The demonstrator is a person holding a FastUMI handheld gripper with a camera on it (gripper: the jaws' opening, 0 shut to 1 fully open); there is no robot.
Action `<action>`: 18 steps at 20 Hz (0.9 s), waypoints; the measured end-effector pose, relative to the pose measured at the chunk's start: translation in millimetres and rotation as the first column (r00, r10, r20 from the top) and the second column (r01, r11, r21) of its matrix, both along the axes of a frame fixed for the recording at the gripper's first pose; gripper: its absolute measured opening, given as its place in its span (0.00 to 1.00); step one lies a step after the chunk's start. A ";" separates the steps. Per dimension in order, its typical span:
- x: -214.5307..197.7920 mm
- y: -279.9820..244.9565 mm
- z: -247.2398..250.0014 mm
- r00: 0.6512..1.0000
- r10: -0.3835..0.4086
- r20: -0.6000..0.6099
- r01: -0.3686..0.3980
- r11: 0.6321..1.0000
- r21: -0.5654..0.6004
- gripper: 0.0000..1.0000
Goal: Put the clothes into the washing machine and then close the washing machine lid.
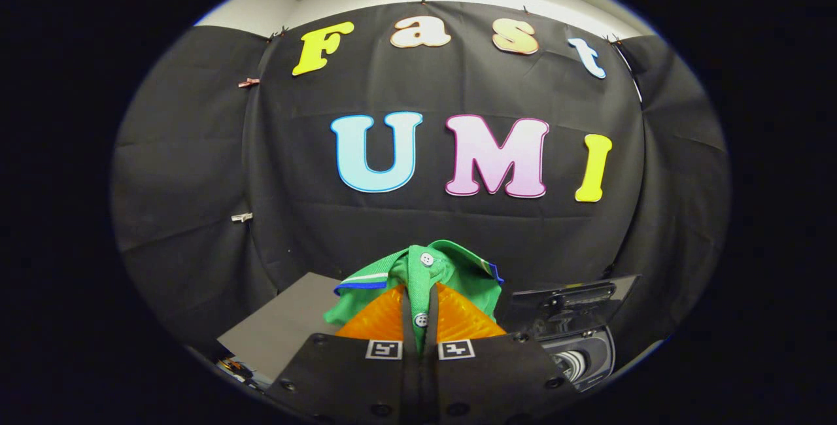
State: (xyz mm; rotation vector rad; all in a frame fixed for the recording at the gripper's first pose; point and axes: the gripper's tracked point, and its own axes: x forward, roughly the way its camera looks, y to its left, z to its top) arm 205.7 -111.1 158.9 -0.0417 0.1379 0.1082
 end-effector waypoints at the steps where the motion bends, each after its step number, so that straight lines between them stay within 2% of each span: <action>1: 0.3 -13.7 2.4 1.000 0.000 0.006 0.000 1.000 -0.004 0.05; 9: 7.5 -125.2 7.9 0.997 -0.067 0.026 0.068 0.997 -0.028 0.05; 18: 20.3 -204.1 -25.3 0.991 -0.135 -0.006 0.134 0.988 -0.073 0.05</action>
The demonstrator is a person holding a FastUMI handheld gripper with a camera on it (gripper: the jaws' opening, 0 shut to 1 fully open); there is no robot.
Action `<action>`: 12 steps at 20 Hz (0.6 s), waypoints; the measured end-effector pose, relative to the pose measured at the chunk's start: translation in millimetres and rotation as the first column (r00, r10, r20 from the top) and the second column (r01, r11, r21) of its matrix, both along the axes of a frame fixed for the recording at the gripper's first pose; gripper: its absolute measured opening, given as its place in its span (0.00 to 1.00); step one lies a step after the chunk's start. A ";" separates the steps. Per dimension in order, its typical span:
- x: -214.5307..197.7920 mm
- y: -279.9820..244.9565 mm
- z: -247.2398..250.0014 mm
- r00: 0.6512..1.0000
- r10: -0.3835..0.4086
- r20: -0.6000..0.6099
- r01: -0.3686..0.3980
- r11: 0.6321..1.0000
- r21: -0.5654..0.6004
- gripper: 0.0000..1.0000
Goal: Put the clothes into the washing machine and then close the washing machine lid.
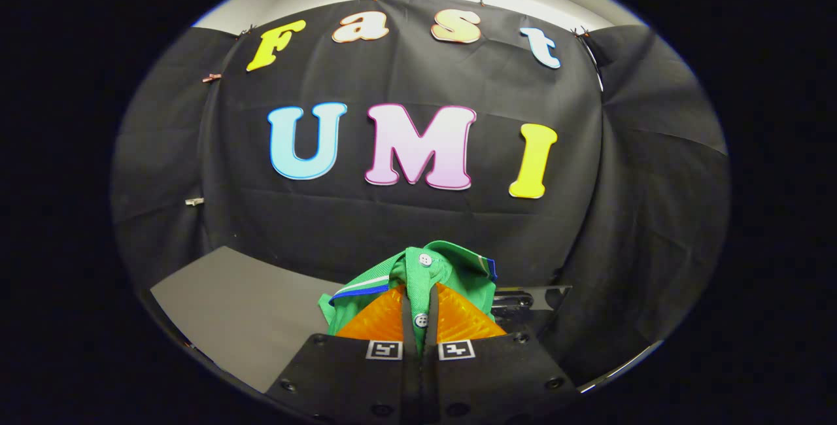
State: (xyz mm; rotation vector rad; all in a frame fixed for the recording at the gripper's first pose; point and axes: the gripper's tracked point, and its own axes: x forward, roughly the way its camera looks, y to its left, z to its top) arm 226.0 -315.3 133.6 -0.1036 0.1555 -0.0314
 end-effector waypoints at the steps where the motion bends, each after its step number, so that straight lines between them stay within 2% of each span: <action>1: 0.5 -7.8 -6.5 1.000 -0.009 -0.004 0.009 1.000 -0.006 0.05; 8: 5.4 -58.5 -88.1 0.992 -0.060 -0.114 0.050 0.995 -0.085 0.05; 12: 11.9 -83.2 -144.5 0.980 -0.080 -0.182 0.067 0.995 -0.079 0.05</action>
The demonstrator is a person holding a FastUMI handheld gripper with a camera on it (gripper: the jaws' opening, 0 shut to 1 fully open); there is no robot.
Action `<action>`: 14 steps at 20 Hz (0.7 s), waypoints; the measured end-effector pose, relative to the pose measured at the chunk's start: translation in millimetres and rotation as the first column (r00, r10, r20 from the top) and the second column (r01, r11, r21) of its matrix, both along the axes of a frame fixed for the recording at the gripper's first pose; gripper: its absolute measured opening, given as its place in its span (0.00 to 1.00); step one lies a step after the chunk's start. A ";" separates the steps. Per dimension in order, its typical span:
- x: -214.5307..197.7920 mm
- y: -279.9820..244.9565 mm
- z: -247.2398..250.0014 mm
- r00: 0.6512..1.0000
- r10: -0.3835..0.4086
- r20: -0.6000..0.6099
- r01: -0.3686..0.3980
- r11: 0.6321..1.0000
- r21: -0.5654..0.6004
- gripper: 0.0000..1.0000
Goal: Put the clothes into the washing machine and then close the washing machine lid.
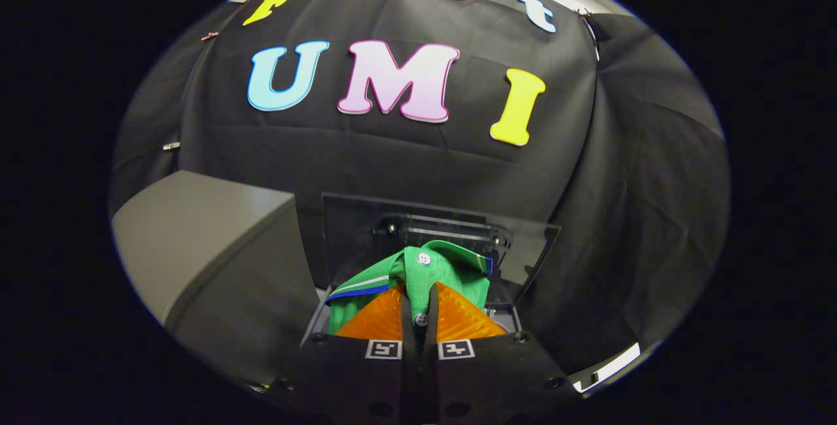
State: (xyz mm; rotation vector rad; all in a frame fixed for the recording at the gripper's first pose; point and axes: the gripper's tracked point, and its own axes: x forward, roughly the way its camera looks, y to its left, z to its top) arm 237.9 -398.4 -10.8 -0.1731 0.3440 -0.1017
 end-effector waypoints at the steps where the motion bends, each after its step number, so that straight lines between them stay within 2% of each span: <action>1: 1.2 -5.6 -12.1 1.000 -0.006 -0.013 0.006 1.000 -0.003 0.06; 5: 6.9 -24.7 -55.9 0.998 -0.028 -0.053 0.028 1.000 0.000 0.05; 14: 15.1 -26.8 -142.6 0.985 -0.005 -0.174 0.004 1.000 -0.006 0.06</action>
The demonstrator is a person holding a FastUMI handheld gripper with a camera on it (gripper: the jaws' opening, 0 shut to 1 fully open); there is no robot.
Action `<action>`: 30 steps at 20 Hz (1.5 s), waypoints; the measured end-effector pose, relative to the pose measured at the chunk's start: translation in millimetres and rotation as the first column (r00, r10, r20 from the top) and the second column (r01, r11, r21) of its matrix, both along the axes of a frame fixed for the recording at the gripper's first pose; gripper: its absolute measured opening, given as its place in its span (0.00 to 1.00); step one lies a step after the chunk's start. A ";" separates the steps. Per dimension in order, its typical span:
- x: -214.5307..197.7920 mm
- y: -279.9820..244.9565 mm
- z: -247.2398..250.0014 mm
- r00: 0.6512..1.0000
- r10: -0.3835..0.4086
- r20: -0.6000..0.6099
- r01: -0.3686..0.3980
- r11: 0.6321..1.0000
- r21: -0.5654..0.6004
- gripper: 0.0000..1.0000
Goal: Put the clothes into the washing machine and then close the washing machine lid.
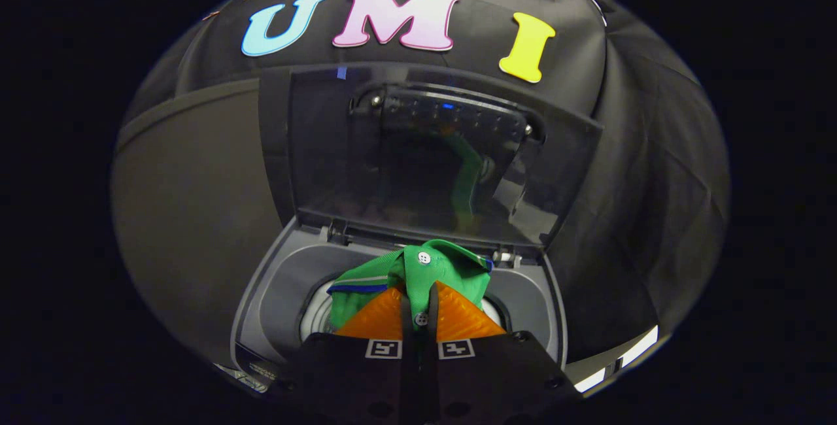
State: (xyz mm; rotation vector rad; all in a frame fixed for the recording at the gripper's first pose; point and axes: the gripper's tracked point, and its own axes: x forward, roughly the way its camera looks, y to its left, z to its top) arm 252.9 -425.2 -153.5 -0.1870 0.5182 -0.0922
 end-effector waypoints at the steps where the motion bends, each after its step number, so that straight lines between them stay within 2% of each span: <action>1: 0.8 0.2 -8.5 1.000 0.003 -0.017 -0.003 1.000 -0.011 0.06; 5: 4.3 1.7 -46.1 0.996 0.001 -0.092 -0.001 1.000 0.008 0.05; 10: 10.4 -2.2 -75.5 0.985 -0.025 -0.172 0.038 0.997 0.073 0.06; 14: 12.5 -6.5 -88.7 0.977 -0.039 -0.209 0.054 0.996 0.066 0.15; 15: 12.7 -5.8 -86.9 0.978 -0.038 -0.204 0.052 0.996 0.067 0.25; 16: 16.1 -4.7 -87.7 0.980 -0.036 -0.198 0.053 0.995 0.080 0.28; 19: 14.3 -0.6 -87.6 0.977 -0.030 -0.209 0.050 0.994 0.093 1.00; 25: 11.2 4.5 -75.7 0.981 -0.039 -0.191 0.060 0.993 0.106 1.00; 30: 19.0 5.4 -12.4 0.995 -0.056 -0.084 0.068 0.987 0.147 1.00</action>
